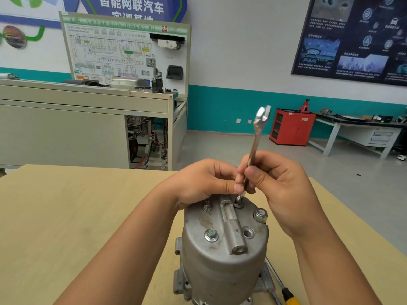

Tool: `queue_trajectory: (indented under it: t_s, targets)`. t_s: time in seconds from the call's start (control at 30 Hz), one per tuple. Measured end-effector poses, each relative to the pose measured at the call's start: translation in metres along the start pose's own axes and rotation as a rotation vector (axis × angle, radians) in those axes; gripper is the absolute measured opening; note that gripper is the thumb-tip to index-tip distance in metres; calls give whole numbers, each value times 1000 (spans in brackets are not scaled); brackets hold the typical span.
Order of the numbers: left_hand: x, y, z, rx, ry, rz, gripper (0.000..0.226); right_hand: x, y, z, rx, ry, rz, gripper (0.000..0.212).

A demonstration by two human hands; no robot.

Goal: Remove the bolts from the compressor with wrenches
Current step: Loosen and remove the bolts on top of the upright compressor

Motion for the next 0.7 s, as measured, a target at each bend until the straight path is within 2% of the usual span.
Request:
queue_trajectory:
  t_s: [0.1, 0.2, 0.27, 0.33, 0.4, 0.47, 0.6, 0.7]
  targets:
    - [-4, 7, 2, -11, -20, -78, 45, 6, 0, -2, 116, 12, -4, 15]
    - [-3, 10, 0, -43, -29, -137, 10, 8, 3, 2, 320, 38, -79, 15]
    - [-1, 11, -1, -85, -39, -164, 28, 7, 9, 4, 352, 29, -164, 12]
    - [1, 7, -5, -106, -56, -153, 18, 4, 14, 3, 344, 17, -225, 15]
    - [2, 5, -6, -97, -49, -135, 24, 0, 16, 0, 273, 4, -244, 19]
    - [3, 6, -5, -100, -38, -128, 40, -4, 16, -5, 175, -27, -233, 22]
    - [2, 1, -3, -107, -9, -84, 24, -11, 11, -10, 46, -70, -135, 23]
    - [0, 7, -4, -152, -17, -156, 18, -14, 3, -7, 79, -79, -26, 18]
Point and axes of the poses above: each hand's wrist, its own x-axis away from the middle knuckle, its own y-axis out of the back of the hand, z = x × y, the point moved 8 cm from there along -x, towards the middle knuckle, and after that the axes turned 13 degrees about x, right-handed, at the moved point
